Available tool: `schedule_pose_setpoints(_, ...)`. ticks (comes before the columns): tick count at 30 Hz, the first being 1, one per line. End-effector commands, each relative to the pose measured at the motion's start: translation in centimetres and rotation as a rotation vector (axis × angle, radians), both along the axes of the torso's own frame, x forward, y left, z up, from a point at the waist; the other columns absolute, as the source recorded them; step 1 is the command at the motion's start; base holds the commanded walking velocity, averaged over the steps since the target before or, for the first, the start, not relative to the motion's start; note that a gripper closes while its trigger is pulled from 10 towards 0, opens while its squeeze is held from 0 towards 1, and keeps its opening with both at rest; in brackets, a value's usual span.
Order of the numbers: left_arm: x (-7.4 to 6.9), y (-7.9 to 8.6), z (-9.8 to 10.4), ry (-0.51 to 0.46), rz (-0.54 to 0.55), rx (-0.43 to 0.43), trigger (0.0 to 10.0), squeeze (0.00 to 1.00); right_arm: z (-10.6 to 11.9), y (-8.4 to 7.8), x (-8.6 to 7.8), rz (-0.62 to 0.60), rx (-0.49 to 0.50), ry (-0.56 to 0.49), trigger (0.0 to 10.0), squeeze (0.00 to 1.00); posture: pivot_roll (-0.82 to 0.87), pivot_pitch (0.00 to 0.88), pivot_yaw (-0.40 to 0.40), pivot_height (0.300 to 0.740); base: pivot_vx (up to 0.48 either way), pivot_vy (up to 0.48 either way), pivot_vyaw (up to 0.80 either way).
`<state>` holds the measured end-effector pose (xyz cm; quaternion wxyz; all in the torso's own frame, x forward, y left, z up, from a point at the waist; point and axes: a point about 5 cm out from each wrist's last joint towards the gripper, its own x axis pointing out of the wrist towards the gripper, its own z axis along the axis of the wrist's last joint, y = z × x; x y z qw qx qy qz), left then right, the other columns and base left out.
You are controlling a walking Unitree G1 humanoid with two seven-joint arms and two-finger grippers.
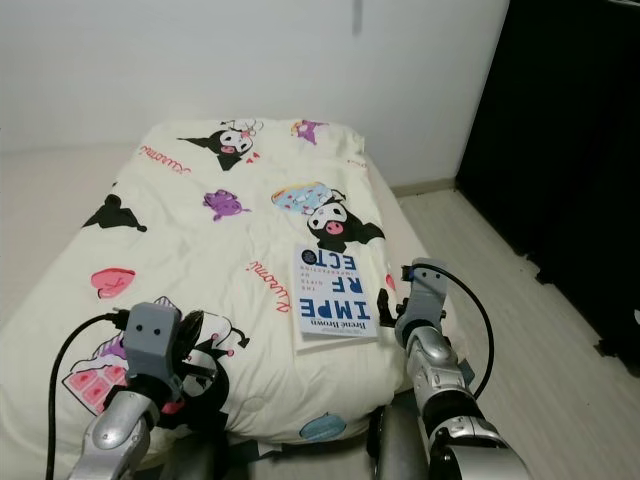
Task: Clean up the room
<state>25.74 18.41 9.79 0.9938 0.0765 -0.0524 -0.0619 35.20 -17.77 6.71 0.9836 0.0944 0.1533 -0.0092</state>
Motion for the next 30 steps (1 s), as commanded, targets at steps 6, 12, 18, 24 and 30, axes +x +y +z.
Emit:
schedule_pose_setpoints(6,-0.5,0.3,0.5,-0.001,-0.021,0.052,10.0,0.0,0.1,-1.0,0.1,-0.034,0.066,0.023,10.0,1.0,0.12,0.235,-0.076,0.556,0.0,0.0,0.0)
schedule_pose_setpoints(12,-0.8,0.6,2.9,-0.075,-0.041,0.093,10.0,0.0,1.3,-0.9,1.0,-0.027,0.19,-0.022,10.0,0.52,0.16,0.307,-0.075,0.556,0.0,0.0,0.0)
schedule_pose_setpoints(18,-1.0,0.4,4.8,-0.124,-0.08,0.111,10.0,0.0,2.6,-0.2,1.8,0.014,0.274,-0.082,10.0,0.0,0.18,0.327,-0.065,0.556,0.0,0.0,0.0)
schedule_pose_setpoints(24,-1.3,0.1,5.4,-0.124,-0.103,0.111,10.0,0.0,3.6,0.4,2.3,0.053,0.343,-0.126,10.0,0.0,0.18,0.329,-0.062,0.556,0.0,0.0,0.0)
schedule_pose_setpoints(30,-1.6,-0.5,5.2,-0.107,-0.132,0.118,10.0,0.0,2.5,1.9,2.0,0.136,0.266,-0.028,10.0,0.0,0.19,0.335,-0.065,0.556,0.0,0.0,0.0)
